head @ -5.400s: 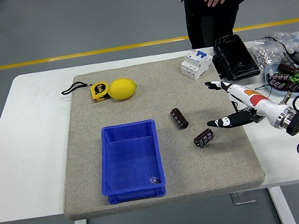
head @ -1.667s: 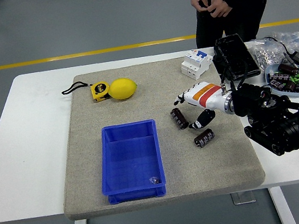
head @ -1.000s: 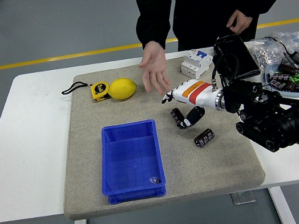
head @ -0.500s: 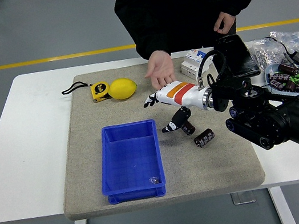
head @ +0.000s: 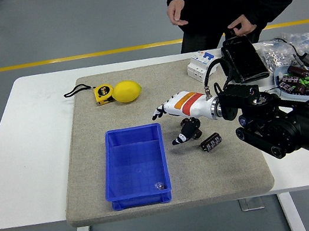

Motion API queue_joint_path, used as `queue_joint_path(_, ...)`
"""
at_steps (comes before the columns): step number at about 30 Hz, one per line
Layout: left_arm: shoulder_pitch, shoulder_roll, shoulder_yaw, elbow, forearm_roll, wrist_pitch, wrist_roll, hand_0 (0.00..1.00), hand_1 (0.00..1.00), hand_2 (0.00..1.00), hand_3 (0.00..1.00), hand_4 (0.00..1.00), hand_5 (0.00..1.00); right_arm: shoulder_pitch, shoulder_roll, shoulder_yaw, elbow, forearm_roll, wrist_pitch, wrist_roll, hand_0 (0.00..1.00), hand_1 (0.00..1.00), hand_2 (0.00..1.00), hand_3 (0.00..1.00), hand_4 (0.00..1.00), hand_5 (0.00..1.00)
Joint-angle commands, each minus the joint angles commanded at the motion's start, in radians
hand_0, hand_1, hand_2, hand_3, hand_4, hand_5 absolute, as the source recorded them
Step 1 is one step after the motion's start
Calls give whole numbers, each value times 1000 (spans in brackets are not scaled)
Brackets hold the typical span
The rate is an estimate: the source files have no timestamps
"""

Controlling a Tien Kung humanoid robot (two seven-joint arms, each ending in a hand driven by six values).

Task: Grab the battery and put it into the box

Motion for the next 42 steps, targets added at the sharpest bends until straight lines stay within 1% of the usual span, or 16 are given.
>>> queue_joint_path(4,0,-1,2,0,-2,-1,-1,764,715,734,637,715,618,-3,-19,-21,6,-14,2,3,838,760,779,827,968,370)
queue_joint_path(12,1,-3,-2,0,9,-3,2,764,717,734,638,714,618,-11,-35,-26,-14,-14,-6,2,817,752,775,827,962,378)
queue_joint_path(22,1,-6,1,0,9,-4,5,762,719,738,638,714,617,-22,-31,-38,-53,-3,-35,2,800,744,767,819,954,377)
queue_joint_path(23,0,-7,2,0,8,-4,6,763,720,738,640,714,618,-22,-30,-38,-57,-2,-39,2,776,733,756,813,938,386)
queue_joint_path(25,-1,-7,4,0,7,-4,6,763,720,738,640,714,618,-22,-27,-39,-65,0,-44,3,776,733,756,813,938,386)
queue_joint_path(33,-17,-9,23,0,-9,-6,5,764,720,742,641,714,618,-16,-19,-55,-114,15,-60,7,772,724,750,801,928,381)
queue_joint_path(34,-18,-9,25,0,-11,-6,4,764,720,742,641,714,618,-16,-18,-56,-117,15,-63,7,772,724,750,801,928,381)
queue_joint_path(35,-20,-9,26,0,-14,-6,4,764,722,744,641,715,620,-17,-18,-59,-120,14,-66,8,748,711,739,782,903,380)
queue_joint_path(40,-26,-11,31,0,-18,-7,4,764,722,744,641,715,620,-19,-15,-66,-129,13,-75,9,748,711,739,782,903,380)
queue_joint_path(42,-27,-12,31,0,-19,-7,4,765,725,748,641,715,619,-20,-13,-67,-131,11,-79,9,730,700,734,779,890,373)
